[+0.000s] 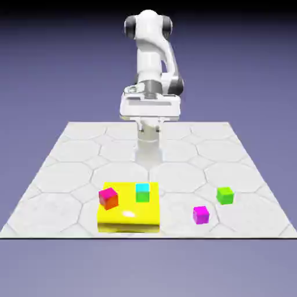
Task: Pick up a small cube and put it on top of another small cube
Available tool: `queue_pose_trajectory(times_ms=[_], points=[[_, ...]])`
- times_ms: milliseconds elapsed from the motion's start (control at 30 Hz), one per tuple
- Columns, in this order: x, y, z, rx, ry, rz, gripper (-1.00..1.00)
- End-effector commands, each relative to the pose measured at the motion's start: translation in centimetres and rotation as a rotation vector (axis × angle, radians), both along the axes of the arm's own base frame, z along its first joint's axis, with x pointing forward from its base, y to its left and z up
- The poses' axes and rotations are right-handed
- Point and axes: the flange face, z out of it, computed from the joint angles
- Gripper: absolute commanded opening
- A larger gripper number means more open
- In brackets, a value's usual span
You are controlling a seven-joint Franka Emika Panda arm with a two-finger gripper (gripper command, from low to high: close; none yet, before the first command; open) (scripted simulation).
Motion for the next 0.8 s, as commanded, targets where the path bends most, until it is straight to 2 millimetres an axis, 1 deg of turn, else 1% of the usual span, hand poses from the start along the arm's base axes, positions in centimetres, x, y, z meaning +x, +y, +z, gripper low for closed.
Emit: queue_pose_trajectory(times_ms=[0,167,333,533,767], points=[[0.8,1.1,-0.8,-0.036,0.050,0.043,0.00],[3.7,6.6,-5.2,-0.224,0.290,0.254,0.00],[5.4,11.8,-10.2,-0.424,0.510,0.453,0.00],[6.0,17.4,-16.2,-0.679,0.741,0.672,0.00],[5.6,23.1,-23.0,-0.990,0.960,0.886,0.00]])
